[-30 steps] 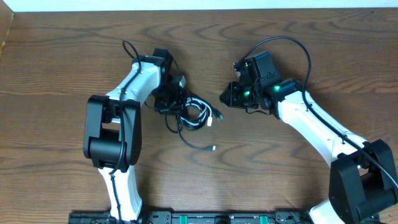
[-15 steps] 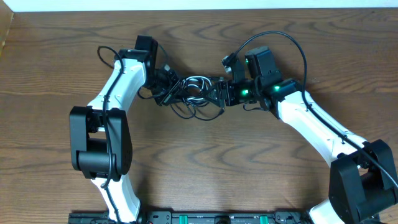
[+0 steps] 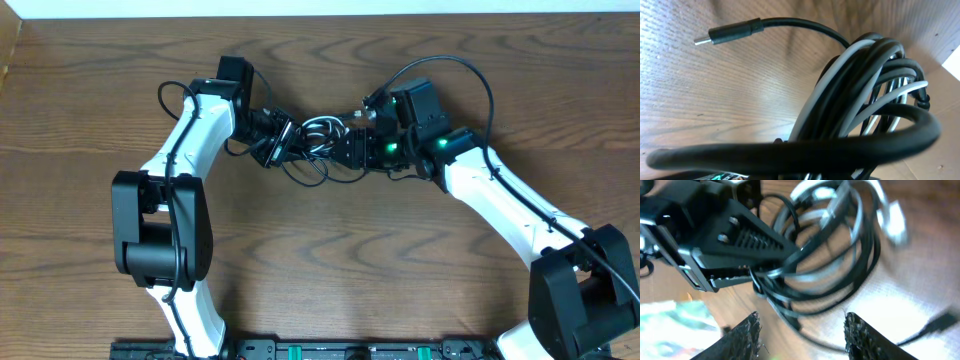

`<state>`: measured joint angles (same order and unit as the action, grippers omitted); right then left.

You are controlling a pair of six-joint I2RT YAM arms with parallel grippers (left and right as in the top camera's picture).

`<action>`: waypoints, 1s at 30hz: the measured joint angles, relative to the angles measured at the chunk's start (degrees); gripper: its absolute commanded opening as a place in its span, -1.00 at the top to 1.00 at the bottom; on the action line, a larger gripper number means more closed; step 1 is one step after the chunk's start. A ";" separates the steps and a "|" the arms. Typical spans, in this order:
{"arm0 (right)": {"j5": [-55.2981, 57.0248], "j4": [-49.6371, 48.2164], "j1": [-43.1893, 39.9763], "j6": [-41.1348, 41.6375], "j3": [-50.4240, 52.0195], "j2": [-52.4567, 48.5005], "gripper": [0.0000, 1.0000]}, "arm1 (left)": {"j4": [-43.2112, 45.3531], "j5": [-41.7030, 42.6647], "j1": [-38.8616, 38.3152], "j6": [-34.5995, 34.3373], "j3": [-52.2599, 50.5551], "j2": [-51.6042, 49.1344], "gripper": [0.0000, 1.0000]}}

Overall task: Untangle cables
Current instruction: 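Lift the bundle with the left gripper and reach right gripper into it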

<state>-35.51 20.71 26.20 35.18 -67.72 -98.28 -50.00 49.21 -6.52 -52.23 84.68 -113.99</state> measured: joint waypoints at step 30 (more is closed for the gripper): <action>17.66 -8.55 1.20 24.39 0.04 0.00 0.96 | 1.18 9.88 -3.58 -0.70 0.00 0.00 0.85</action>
<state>-17.85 12.16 27.40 59.57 -67.68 -98.28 -48.82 59.09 -10.11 -52.93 84.68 -113.99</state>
